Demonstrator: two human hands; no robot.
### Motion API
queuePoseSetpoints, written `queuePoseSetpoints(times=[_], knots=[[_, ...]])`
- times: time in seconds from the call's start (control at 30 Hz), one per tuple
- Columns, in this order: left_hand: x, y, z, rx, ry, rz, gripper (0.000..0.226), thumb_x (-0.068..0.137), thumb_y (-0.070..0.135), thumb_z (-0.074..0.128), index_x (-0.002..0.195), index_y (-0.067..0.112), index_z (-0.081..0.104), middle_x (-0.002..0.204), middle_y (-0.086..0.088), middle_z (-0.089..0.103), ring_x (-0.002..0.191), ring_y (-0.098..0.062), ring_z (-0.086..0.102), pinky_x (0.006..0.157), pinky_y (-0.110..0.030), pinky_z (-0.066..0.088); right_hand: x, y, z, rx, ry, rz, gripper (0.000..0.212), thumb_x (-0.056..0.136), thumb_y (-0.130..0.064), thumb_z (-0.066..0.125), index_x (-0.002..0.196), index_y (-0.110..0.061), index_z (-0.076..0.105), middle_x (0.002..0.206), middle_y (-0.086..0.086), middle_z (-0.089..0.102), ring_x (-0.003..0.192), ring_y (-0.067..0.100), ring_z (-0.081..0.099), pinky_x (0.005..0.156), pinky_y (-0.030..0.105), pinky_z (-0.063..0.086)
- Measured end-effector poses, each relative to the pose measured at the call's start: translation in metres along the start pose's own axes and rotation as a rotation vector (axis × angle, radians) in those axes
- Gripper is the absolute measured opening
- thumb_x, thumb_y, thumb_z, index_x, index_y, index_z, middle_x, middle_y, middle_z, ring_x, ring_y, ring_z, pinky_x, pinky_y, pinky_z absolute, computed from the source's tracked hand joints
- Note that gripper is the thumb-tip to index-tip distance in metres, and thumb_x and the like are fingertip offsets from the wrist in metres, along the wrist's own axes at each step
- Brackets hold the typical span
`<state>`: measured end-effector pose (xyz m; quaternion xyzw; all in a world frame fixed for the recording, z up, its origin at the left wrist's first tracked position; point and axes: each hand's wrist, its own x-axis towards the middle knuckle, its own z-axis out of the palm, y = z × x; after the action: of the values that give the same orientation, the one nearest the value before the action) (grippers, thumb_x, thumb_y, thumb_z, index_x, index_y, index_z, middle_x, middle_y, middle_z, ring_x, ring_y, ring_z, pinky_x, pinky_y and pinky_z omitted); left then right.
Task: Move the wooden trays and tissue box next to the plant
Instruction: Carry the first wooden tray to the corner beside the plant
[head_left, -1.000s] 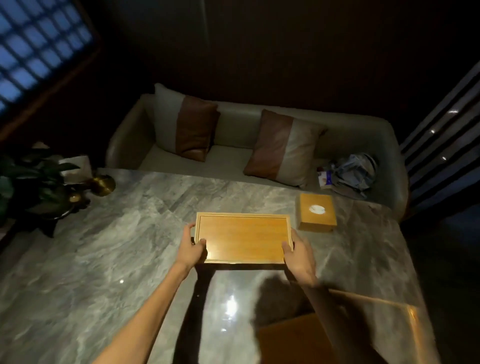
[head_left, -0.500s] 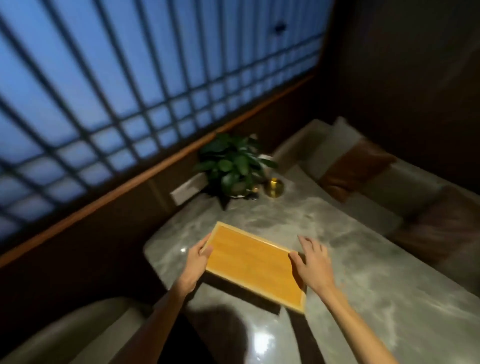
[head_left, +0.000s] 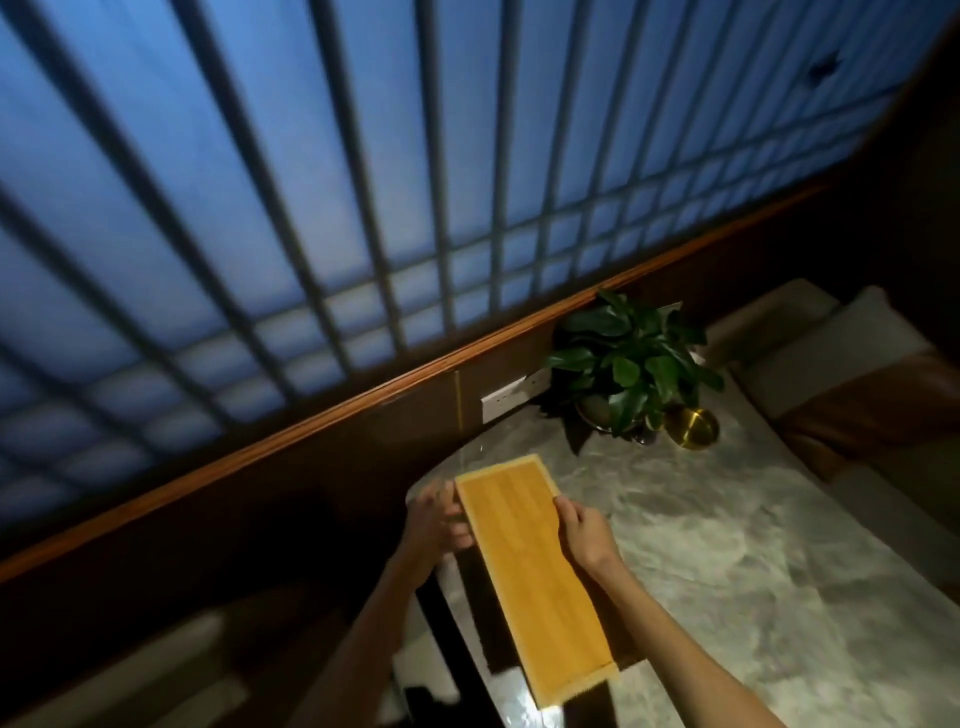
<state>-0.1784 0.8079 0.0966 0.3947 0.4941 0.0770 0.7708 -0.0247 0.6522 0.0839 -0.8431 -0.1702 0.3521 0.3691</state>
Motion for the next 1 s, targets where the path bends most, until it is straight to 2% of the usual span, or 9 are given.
queuePoseSetpoints(times=[0.07,0.17,0.23,0.33,0.43,0.53,0.63,0.83,1.0], knots=[[0.009,-0.011,0.007,-0.037,0.039,-0.158,0.065,0.097,0.054,0.043,0.144,0.009,0.037,0.134,-0.024,0.055,0.109,-0.040,0.063,0.086,-0.051,0.057,0.014,0.007,0.006,0.118,0.196,0.131,0.045,0.105,-0.030,0.039,0.098,0.001,0.070,0.094,0.019,0.071,0.094,0.035,0.067,0.077,0.035,0.046],[0.016,-0.043,0.009,0.089,0.108,-0.254,0.082,0.088,0.070,0.042,0.153,0.024,0.024,0.146,-0.017,0.048,0.124,-0.038,0.055,0.080,-0.046,0.053,0.034,0.015,0.018,0.246,0.433,0.315,0.050,0.106,-0.032,0.036,0.099,0.006,0.068,0.092,0.021,0.068,0.099,0.041,0.066,0.081,0.041,0.049],[0.023,-0.064,0.013,0.050,0.163,-0.223,0.080,0.085,0.066,0.053,0.151,0.029,0.026,0.153,-0.012,0.038,0.132,-0.038,0.049,0.082,-0.050,0.055,0.049,0.023,0.027,0.297,0.517,0.426,0.051,0.105,-0.034,0.035,0.109,0.006,0.066,0.107,0.026,0.069,0.105,0.044,0.064,0.089,0.048,0.050],[0.040,-0.080,0.029,-0.015,0.251,-0.217,0.066,0.090,0.045,0.061,0.143,0.016,0.033,0.145,-0.017,0.044,0.130,-0.044,0.049,0.091,-0.057,0.053,0.072,0.036,0.043,0.403,0.526,0.564,0.051,0.104,-0.039,0.037,0.119,0.001,0.065,0.119,0.026,0.067,0.112,0.043,0.062,0.097,0.051,0.050],[0.068,-0.089,0.029,0.334,0.408,-0.096,0.047,0.094,0.033,0.058,0.133,0.011,0.041,0.134,-0.019,0.050,0.126,-0.039,0.051,0.100,-0.054,0.051,0.090,0.051,0.056,0.546,0.531,0.658,0.047,0.101,-0.041,0.044,0.114,-0.002,0.066,0.115,0.025,0.068,0.106,0.041,0.062,0.095,0.051,0.051],[0.092,-0.094,0.024,0.709,0.422,-0.115,0.051,0.097,0.041,0.048,0.136,0.011,0.032,0.126,-0.015,0.056,0.116,-0.033,0.058,0.097,-0.048,0.050,0.100,0.061,0.059,0.709,0.466,0.736,0.039,0.101,-0.034,0.048,0.107,0.002,0.064,0.107,0.024,0.066,0.112,0.042,0.060,0.098,0.050,0.048],[0.104,-0.098,0.023,0.936,0.396,-0.079,0.062,0.098,0.047,0.040,0.143,0.009,0.019,0.120,-0.013,0.060,0.109,-0.028,0.061,0.092,-0.044,0.052,0.108,0.070,0.062,0.593,0.511,0.715,0.043,0.100,-0.033,0.052,0.120,0.003,0.064,0.109,0.023,0.066,0.106,0.041,0.063,0.096,0.049,0.052],[0.120,-0.115,0.013,1.079,0.451,0.040,0.060,0.098,0.049,0.038,0.141,0.010,0.023,0.111,-0.010,0.067,0.098,-0.025,0.067,0.082,-0.039,0.057,0.115,0.082,0.062,0.360,0.563,0.703,0.036,0.096,-0.037,0.058,0.103,-0.007,0.077,0.099,0.020,0.075,0.097,0.036,0.070,0.097,0.050,0.054],[0.123,-0.121,0.020,1.011,0.500,0.003,0.053,0.098,0.039,0.045,0.137,0.008,0.026,0.104,-0.013,0.069,0.093,-0.030,0.069,0.077,-0.042,0.058,0.116,0.092,0.063,0.223,0.572,0.626,0.034,0.095,-0.034,0.061,0.110,-0.008,0.076,0.102,0.017,0.077,0.099,0.035,0.071,0.094,0.042,0.055]])
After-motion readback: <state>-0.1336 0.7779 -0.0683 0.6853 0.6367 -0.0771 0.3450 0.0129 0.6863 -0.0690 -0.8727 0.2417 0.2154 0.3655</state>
